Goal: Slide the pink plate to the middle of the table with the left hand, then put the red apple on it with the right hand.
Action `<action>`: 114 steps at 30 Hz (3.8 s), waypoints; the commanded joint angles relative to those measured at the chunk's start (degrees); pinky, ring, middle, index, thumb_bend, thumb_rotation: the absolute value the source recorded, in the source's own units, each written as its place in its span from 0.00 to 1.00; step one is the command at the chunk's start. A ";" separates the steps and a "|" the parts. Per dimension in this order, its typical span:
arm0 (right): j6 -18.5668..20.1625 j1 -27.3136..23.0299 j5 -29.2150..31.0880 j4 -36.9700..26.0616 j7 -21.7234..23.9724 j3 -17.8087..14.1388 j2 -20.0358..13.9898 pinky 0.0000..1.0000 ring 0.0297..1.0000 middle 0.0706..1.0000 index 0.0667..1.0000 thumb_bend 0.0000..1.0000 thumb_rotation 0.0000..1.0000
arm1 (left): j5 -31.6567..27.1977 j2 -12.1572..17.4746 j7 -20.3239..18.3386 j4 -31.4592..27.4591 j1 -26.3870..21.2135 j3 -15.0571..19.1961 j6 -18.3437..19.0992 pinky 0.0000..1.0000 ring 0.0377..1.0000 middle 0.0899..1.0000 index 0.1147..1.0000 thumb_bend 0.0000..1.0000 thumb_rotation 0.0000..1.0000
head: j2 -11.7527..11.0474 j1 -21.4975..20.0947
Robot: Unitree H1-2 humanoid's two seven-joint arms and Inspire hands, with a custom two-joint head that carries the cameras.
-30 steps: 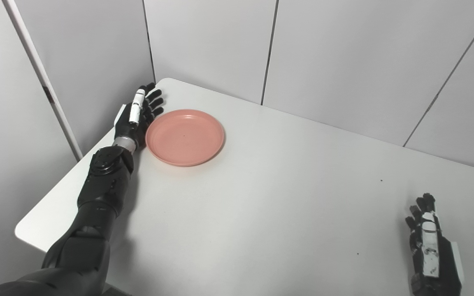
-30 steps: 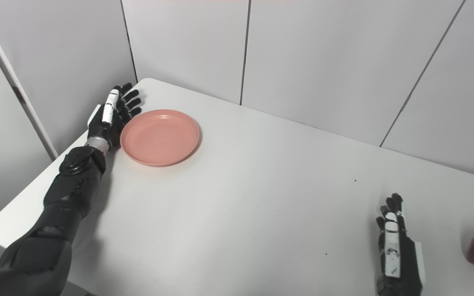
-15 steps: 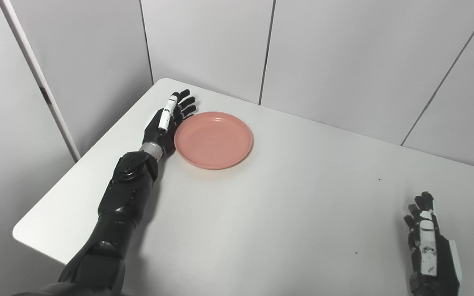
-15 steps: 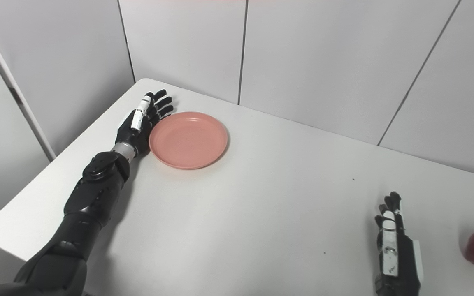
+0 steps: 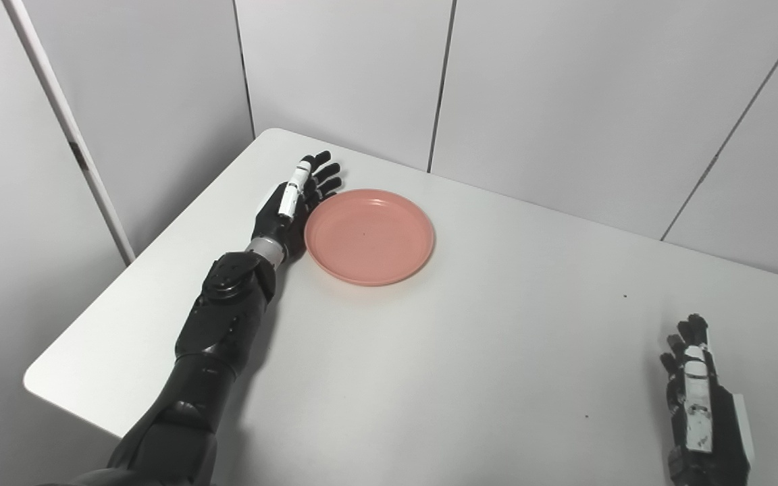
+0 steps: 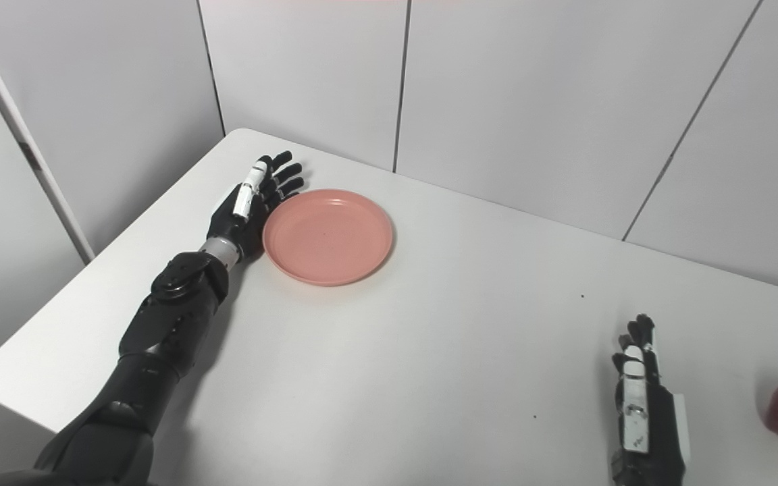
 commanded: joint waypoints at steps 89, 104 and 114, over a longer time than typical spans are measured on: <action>2.37 -1.54 -4.24 -4.33 -2.41 1.32 2.95 1.00 1.00 1.00 0.99 0.20 1.00 | 5.69 -18.01 -1.19 -11.42 8.23 -13.53 8.81 0.91 0.91 0.91 0.88 0.32 1.00 | 7.83 -13.53; 5.64 -2.44 -6.97 -8.99 -3.31 0.60 1.06 0.98 0.96 0.97 0.98 0.24 1.00 | 7.98 -17.69 0.11 -13.36 9.32 -13.61 6.37 0.90 0.91 0.91 0.89 0.37 1.00 | 8.46 -17.20; 9.61 -5.08 -12.18 -15.80 -3.20 0.51 -1.97 0.89 0.93 0.95 0.95 0.44 1.00 | 8.98 -17.40 0.51 -13.77 9.86 -13.07 4.35 0.91 0.92 0.91 0.89 0.36 1.00 | 8.62 -22.85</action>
